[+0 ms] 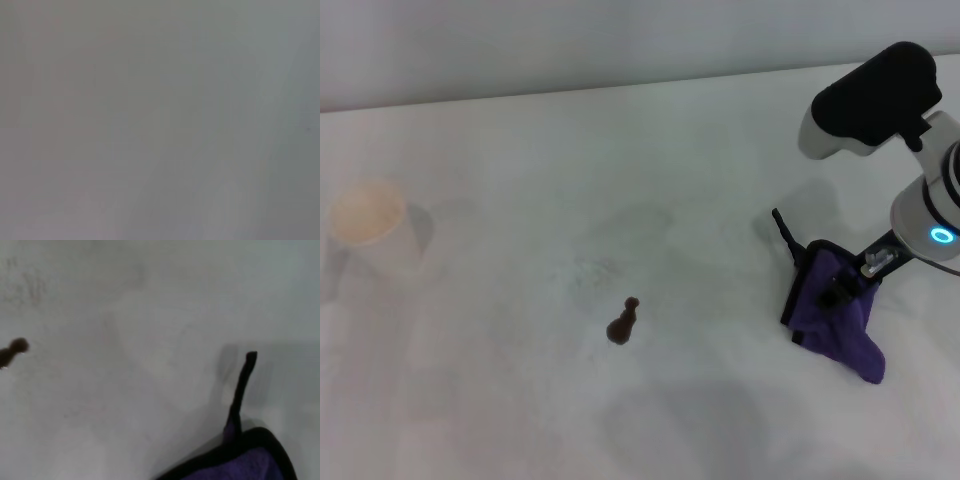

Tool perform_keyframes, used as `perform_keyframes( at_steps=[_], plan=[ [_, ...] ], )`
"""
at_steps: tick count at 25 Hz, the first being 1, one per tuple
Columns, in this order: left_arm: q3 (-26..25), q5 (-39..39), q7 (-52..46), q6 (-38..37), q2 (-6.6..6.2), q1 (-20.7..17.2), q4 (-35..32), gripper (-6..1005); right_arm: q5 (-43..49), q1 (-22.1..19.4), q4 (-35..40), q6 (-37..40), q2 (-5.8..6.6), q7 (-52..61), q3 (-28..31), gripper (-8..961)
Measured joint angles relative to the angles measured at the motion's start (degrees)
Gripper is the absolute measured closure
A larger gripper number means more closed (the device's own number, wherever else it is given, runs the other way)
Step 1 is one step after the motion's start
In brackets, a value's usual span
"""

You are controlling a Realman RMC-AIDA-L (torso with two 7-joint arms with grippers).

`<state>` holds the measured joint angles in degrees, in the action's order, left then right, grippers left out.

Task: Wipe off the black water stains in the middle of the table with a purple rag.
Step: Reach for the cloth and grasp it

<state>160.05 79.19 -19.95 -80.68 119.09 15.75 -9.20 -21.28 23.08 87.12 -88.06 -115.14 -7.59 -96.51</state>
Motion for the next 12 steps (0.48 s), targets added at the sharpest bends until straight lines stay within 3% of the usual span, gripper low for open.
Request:
perform_keyframes(
  at_steps=[12],
  plan=[
    [0.0,0.0,-2.3,-0.1,0.00,0.3,0.2,122,0.2,3.4,-6.8,-0.2,-0.24,-2.2,-1.2,431]
  ],
)
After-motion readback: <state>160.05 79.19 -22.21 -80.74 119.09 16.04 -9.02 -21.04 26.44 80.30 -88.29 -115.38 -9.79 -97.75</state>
